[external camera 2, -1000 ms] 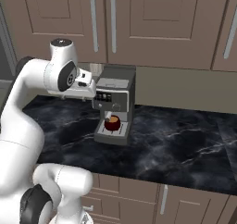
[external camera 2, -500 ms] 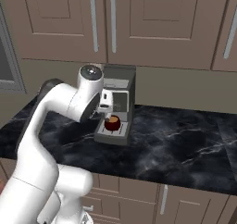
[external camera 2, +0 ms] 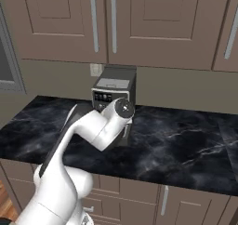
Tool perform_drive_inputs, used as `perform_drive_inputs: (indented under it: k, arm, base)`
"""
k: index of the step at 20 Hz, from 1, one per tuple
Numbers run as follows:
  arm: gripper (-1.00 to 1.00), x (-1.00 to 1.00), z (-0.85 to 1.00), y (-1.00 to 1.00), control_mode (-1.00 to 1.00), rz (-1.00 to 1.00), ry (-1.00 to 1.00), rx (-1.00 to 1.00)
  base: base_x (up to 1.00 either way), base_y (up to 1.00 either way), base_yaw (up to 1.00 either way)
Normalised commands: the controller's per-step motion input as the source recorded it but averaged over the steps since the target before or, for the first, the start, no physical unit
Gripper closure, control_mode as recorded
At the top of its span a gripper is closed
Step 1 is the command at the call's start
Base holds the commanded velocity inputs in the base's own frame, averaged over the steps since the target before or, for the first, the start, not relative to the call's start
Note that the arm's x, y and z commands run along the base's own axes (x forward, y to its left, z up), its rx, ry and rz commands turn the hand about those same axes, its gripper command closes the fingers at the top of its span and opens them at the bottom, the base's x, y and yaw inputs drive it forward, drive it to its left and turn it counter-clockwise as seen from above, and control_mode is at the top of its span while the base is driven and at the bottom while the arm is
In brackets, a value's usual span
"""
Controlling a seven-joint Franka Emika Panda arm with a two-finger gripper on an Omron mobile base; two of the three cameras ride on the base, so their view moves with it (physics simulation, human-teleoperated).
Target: Pick up the brewed coffee from the coffee machine and place it next to the breakfast plate on the dining counter.
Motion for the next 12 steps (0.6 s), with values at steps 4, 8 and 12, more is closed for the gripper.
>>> perform_drive_inputs:
  k: [4, 8, 12]
  arm:
    - [-1.00, 0.04, -0.22, -0.68, -1.00, 0.23, -0.03, 0.04]
    - [-1.00, 0.24, -0.23, -0.44, -1.00, 0.25, -0.11, 0.15]
    - [-1.00, 0.27, -0.18, -0.19, -1.00, 0.20, -0.14, 0.18]
  base:
    - [0.00, 0.00, 0.00]
    - [0.00, 0.00, 0.00]
    - [0.00, 0.00, 0.00]
